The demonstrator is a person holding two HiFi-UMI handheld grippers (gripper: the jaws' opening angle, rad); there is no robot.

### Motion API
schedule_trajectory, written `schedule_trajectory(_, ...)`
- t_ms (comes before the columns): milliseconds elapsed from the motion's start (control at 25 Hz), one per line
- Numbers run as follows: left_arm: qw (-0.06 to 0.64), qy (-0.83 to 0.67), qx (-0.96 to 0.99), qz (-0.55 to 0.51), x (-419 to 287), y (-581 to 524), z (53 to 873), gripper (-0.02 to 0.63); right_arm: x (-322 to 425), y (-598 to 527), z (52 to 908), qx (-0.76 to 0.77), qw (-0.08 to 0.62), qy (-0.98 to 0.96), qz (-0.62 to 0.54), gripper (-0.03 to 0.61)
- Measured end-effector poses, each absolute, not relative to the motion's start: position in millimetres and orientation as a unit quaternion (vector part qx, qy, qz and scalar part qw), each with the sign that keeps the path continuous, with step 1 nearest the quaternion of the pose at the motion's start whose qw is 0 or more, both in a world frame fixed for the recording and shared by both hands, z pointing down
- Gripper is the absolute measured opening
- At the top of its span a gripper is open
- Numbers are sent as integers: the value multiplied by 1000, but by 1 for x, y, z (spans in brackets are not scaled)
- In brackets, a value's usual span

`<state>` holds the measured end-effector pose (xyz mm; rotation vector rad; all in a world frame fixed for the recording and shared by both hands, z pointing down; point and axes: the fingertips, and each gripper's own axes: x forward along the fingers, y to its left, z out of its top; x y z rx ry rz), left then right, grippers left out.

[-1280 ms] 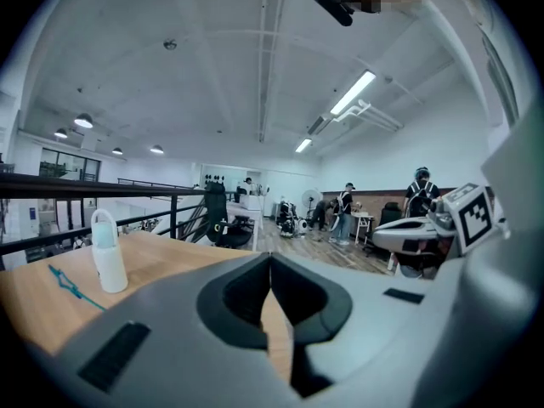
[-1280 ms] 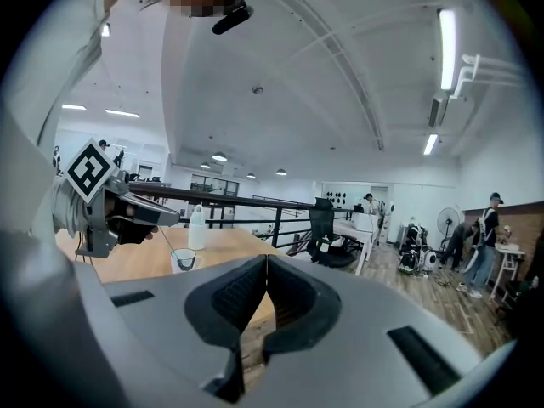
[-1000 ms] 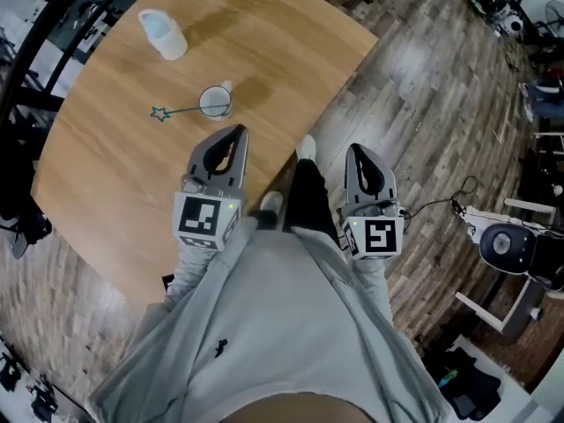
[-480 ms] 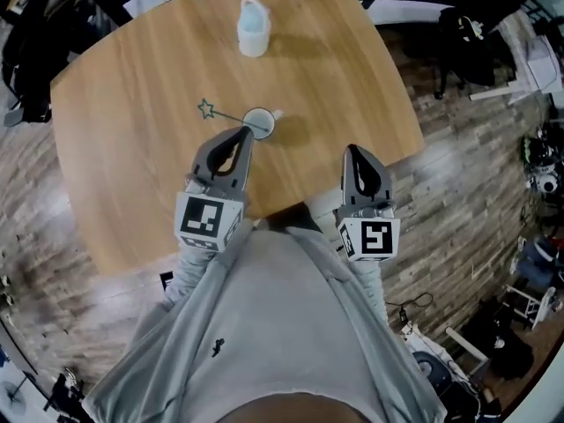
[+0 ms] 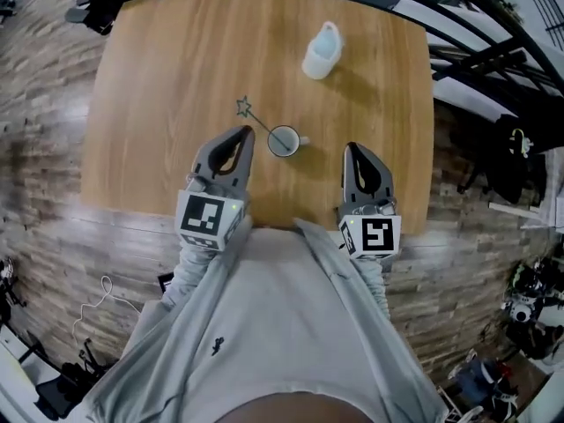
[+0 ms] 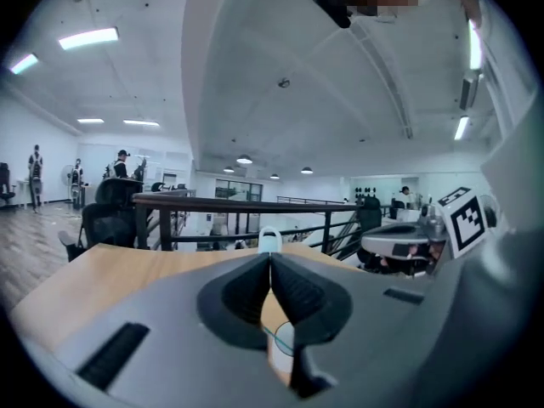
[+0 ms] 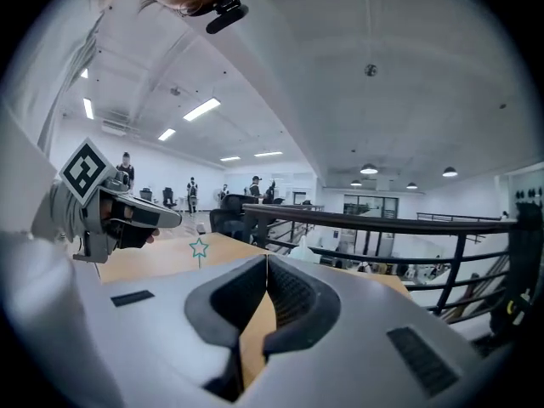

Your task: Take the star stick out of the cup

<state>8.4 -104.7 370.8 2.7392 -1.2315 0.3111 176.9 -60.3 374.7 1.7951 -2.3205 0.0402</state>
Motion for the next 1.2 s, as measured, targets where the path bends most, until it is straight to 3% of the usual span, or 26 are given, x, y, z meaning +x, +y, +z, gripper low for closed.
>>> schedule_trajectory(360,77,-487,863,106,-22,-102,384,20,160,-88,382,543,105,-833,10,17)
schedule_trajectory(1200,76,-494,860,99,-34,-122,381,20,130,-119,377,501,98,-860,7,17)
